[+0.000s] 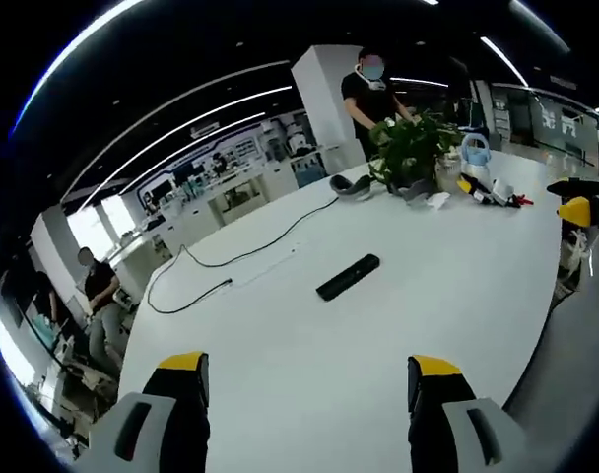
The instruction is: Press the specified remote control buttons in sequence, fully releasing each button before pressing the next.
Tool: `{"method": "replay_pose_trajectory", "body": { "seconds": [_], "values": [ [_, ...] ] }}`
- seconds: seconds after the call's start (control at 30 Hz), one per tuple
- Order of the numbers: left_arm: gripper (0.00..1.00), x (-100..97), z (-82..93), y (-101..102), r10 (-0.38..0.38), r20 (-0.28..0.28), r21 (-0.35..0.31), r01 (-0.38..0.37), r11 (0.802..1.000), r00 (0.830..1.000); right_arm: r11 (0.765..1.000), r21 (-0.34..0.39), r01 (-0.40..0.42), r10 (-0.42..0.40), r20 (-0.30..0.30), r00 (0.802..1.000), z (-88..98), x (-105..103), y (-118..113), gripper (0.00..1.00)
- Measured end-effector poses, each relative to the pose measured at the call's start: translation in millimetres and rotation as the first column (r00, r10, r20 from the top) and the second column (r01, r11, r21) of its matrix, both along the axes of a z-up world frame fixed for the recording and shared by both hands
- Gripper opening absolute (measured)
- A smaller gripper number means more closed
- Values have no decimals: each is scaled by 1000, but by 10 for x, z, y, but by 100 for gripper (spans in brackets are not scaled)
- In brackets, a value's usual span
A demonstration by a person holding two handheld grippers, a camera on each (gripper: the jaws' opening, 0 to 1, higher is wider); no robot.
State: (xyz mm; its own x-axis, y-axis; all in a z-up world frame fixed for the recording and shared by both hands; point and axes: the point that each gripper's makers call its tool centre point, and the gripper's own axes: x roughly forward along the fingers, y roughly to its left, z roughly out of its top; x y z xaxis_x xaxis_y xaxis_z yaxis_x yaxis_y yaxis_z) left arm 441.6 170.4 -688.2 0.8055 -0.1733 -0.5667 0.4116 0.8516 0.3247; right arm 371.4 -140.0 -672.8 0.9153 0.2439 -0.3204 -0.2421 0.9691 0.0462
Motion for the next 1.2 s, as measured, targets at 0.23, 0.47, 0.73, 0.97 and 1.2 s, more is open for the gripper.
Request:
{"method": "replay_pose_trajectory", "body": {
  "seconds": [0.23, 0.47, 0.73, 0.97, 1.2],
  "values": [
    [81, 287, 21, -196, -89, -3, 31, 89, 996, 996, 1000, -4, -4, 4, -22, 1000, -41, -1, 10, 63],
    [81, 581, -58, -310, -160, -13, 74, 161, 984, 987, 1000, -15, -16, 15, -55, 998, -98, -2, 30, 60],
    [77, 902, -126, -421, -202, -32, 76, 204, 976, 979, 999, -23, -23, 21, -77, 997, -135, -10, 34, 55],
    [75, 1141, -197, -629, -274, -73, 100, 280, 955, 959, 999, -24, -35, 32, -111, 993, -185, -29, 52, 44],
    [72, 1371, -370, -749, -321, -135, 120, 337, 934, 937, 997, -49, -58, 50, -162, 986, -275, -55, 84, 31]
  ]
}}
